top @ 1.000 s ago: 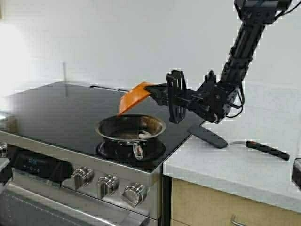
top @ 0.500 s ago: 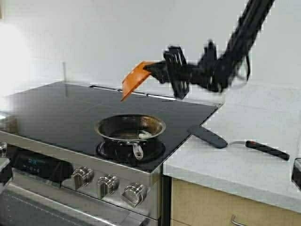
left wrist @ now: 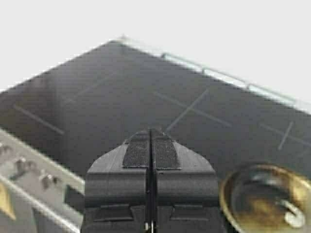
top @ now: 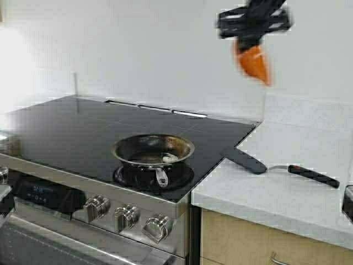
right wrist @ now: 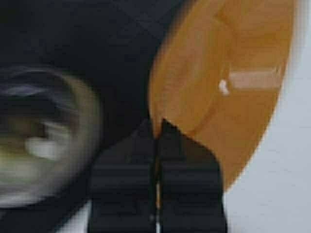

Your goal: Add oil to the pan and cook the shrimp and serve it

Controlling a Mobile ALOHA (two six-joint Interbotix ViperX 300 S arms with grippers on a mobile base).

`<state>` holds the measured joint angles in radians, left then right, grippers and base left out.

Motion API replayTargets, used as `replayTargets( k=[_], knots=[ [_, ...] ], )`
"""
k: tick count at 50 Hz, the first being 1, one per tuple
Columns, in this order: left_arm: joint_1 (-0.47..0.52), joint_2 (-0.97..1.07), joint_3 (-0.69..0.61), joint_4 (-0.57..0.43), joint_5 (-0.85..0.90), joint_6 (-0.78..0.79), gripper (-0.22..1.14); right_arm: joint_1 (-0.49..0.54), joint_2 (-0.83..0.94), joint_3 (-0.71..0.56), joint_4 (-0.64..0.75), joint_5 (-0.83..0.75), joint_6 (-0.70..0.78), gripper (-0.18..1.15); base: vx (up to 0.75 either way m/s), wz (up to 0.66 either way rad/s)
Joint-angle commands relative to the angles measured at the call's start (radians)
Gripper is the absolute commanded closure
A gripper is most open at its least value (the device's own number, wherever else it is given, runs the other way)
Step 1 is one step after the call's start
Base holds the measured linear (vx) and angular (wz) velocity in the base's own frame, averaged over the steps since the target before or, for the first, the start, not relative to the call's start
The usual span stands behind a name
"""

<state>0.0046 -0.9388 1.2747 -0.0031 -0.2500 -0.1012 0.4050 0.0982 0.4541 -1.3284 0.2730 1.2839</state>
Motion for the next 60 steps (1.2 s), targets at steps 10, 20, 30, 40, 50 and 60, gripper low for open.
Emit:
replayTargets(
  k=[10, 20, 30, 40, 50, 60],
  knots=[
    [0.002, 0.008, -0.018, 0.0, -0.005, -0.002, 0.89, -0.109, -0.054, -0.005, 0.135, 0.506, -0.584, 0.91, 0.0, 0.0],
    [0.002, 0.008, -0.017, 0.0, -0.005, -0.002, 0.89, -0.305, -0.035, 0.008, 0.262, 0.508, -0.75, 0.91, 0.0, 0.0],
    [0.002, 0.008, -0.018, 0.0, -0.005, 0.0, 0.89, -0.459, 0.054, 0.043, 0.261, 0.508, -0.761, 0.91, 0.0, 0.0],
    [0.002, 0.008, -0.017, 0.0, -0.005, 0.002, 0.89, -0.518, 0.222, 0.023, 0.265, 0.508, -0.746, 0.91, 0.0, 0.0],
    [0.002, 0.008, -0.015, 0.0, -0.005, 0.005, 0.89, -0.525, 0.364, -0.064, 0.247, 0.476, -0.744, 0.91, 0.0, 0.0],
    [0.002, 0.008, -0.015, 0.0, -0.005, -0.002, 0.89, -0.558, 0.476, -0.181, 0.213, 0.474, -0.758, 0.91, 0.0, 0.0]
  ],
)
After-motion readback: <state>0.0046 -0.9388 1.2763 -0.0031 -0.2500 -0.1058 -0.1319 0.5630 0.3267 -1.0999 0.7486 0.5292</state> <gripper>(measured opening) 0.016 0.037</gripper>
